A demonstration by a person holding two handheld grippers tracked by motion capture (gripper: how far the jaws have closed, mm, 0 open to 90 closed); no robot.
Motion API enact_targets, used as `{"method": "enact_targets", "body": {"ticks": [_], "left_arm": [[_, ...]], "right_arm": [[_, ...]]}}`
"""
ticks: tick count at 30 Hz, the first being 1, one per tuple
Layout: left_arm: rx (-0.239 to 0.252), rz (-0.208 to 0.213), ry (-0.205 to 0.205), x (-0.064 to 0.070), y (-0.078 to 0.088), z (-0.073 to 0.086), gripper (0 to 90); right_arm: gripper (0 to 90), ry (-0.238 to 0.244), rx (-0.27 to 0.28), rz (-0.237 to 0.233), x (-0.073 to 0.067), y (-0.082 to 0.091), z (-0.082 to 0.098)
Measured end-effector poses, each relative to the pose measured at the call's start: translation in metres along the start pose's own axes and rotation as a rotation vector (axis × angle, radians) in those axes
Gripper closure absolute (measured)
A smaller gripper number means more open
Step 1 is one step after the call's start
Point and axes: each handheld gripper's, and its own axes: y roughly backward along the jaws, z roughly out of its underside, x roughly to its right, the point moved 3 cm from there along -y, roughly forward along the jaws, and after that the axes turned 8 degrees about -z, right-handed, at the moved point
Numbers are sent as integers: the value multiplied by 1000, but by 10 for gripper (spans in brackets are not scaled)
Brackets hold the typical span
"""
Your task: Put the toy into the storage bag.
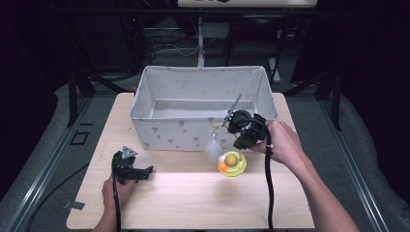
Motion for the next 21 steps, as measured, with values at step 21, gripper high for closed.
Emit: {"method": "enact_targets", "body": {"ticks": [21], "left_arm": [[0,-5,6,1,-1,-1,2]], "right_arm": [[886,11,23,-41,3,38,-19]]}}
